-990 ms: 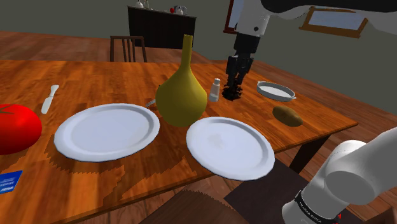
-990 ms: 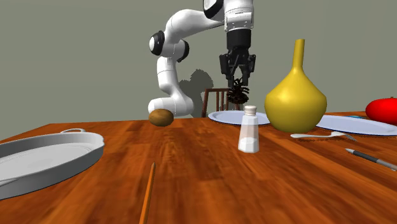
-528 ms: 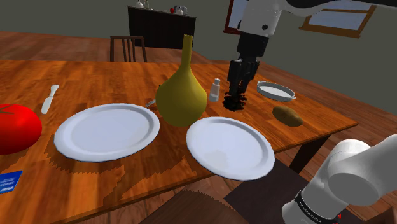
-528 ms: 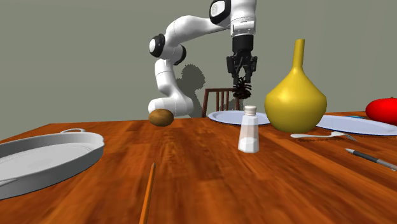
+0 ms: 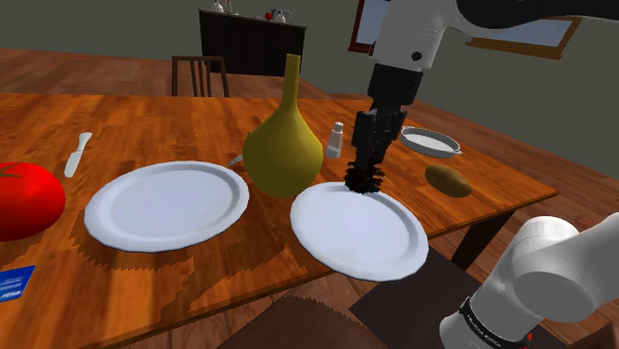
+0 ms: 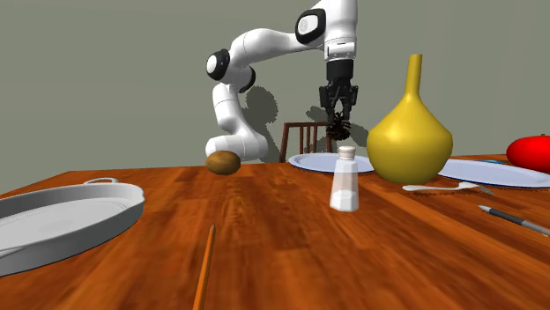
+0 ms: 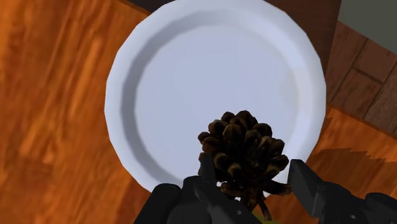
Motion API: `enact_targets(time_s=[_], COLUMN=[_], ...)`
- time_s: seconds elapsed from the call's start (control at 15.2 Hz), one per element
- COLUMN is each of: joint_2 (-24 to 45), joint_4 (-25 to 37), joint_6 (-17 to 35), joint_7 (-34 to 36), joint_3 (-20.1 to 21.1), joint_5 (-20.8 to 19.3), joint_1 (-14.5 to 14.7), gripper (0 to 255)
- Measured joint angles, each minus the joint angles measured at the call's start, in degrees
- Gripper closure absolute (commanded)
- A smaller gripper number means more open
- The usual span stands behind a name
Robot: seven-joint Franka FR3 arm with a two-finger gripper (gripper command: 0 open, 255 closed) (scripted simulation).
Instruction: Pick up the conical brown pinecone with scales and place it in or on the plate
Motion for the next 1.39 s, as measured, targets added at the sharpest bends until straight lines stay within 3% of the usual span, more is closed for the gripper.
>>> enact_targets(time_s=[0.79,1.25,1.32,1.39], joint_2=[-1.7,-1.7,-1.7,-1.7], joint_4=[-10.6,-11.3,-11.3,-11.3], joint_6=[8.9,9.6,9.6,9.6], joint_7=[-1.0,-1.1,-1.1,-1.1], joint_3=[1.2,1.3,1.3,1.3], joint_5=[1.3,1.4,1.4,1.4], joint_1=[0.6,0.7,0.7,0.7], gripper=[255,255,0,0])
